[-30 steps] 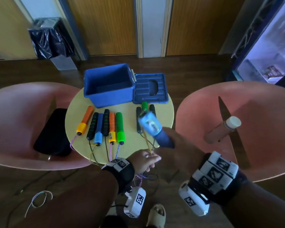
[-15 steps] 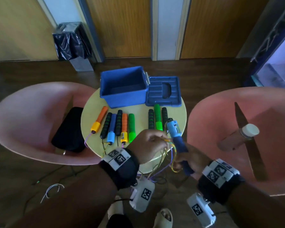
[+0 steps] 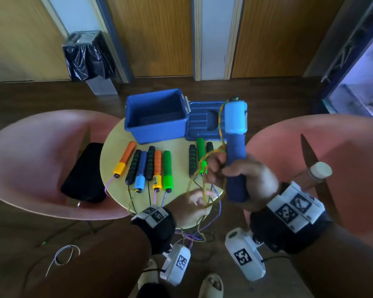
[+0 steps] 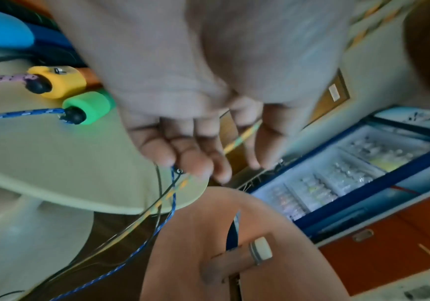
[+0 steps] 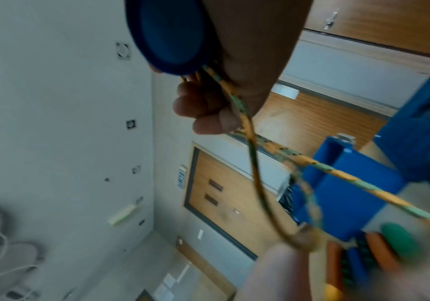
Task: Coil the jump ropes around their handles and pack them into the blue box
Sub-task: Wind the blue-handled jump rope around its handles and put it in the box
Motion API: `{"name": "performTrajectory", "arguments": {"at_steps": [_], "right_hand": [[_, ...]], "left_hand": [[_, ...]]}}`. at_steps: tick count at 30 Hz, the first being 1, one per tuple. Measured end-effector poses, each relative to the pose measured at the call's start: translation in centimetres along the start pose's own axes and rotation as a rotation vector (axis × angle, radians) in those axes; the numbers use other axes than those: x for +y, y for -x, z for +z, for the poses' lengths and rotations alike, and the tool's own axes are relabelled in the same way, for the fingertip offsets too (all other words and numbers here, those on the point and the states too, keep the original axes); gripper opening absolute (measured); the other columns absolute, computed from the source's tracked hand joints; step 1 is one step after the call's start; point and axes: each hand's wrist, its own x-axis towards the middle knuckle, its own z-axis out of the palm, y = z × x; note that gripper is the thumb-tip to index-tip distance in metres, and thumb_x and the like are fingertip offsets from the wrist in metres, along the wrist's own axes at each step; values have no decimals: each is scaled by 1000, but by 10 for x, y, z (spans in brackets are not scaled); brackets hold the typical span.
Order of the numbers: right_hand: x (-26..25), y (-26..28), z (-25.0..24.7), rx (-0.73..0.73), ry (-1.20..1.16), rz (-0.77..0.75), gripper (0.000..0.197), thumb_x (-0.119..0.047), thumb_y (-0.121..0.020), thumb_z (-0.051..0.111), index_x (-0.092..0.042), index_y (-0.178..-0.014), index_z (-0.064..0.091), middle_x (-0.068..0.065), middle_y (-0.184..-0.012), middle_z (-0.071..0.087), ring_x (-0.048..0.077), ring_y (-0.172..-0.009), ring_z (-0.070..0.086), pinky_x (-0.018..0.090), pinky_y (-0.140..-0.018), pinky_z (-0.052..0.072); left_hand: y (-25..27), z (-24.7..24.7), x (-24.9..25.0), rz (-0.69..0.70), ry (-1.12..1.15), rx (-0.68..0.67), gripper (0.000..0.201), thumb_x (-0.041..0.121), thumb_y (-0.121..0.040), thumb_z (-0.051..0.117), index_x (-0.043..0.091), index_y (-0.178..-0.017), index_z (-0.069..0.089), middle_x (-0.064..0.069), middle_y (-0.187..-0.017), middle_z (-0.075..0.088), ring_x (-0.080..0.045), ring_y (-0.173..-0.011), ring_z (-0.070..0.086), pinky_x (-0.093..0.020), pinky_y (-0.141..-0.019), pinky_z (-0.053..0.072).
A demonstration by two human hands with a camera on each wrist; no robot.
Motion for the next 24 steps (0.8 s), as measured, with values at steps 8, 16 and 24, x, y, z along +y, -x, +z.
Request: {"name": "performTrajectory", "arguments": {"at_steps": [8,16,24], "right_hand": [[-28,-1,-20,217,247,-194,30,-4,-56,58,4,-84,51,18,-89,65,27,-59,58,34,-63,50],[42,16,-60,38,235,335,61,-8,-43,68,7,-101,55,18,-85,69,26,-67,65,31,-58,51],[20,12,-32,15,179,199,31,-7,-40,67,-5,-68,53,11,-65,50,28,-63,50,36,-65,50]], "left_hand": [[6,-5,-14,-340,-97,58,36,40,-100,45,23,-75,63,-1,-85,68,-17,-74,64,-29,-73,50],[13,-33,79,113,111,95,22,33,-87,51,24,-71,62,-1,-75,65,-11,-72,57,-30,-74,46],[4,-47,59,-30,578,397,25,-3,-94,42,15,-90,58,-2,-76,63,-10,-55,54,-21,-54,40]]}}
